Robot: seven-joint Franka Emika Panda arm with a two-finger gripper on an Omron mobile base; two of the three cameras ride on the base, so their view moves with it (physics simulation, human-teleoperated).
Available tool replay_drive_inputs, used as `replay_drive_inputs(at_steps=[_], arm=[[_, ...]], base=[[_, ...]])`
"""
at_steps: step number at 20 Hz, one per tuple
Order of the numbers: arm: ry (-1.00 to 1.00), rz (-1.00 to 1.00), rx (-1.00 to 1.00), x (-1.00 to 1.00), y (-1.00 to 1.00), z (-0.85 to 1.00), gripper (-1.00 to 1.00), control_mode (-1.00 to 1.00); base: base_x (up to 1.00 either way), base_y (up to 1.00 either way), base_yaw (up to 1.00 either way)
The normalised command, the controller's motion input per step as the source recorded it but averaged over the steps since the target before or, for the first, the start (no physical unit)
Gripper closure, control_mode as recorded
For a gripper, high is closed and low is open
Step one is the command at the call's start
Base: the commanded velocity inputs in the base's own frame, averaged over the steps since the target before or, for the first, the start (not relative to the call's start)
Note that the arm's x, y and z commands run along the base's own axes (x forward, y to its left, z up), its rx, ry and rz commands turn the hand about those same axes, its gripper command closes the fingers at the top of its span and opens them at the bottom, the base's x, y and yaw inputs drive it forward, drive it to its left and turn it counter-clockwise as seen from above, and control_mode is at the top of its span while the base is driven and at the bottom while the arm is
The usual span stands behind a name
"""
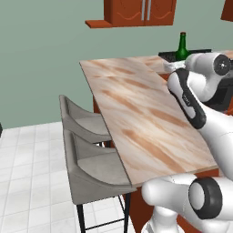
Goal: Get the candle and the beer from the cabinet and move them to the dining counter.
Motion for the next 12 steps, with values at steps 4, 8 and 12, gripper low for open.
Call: replay_drive_inputs(at_steps=[4, 8, 12], arm=[[0.12, 0.33, 0.0, 0.21, -0.22, -0.26, 1.0, -1.0], [0.06, 0.22, 0.03, 0.26, -0.16, -0.34, 1.0, -1.0], [0.08, 0.22, 0.0, 0.34, -0.07, -0.38, 1.0, -1.0]], base=[[0.0, 0.0, 0.0], [0.0, 0.0, 0.0], [0.0, 0.0, 0.0]])
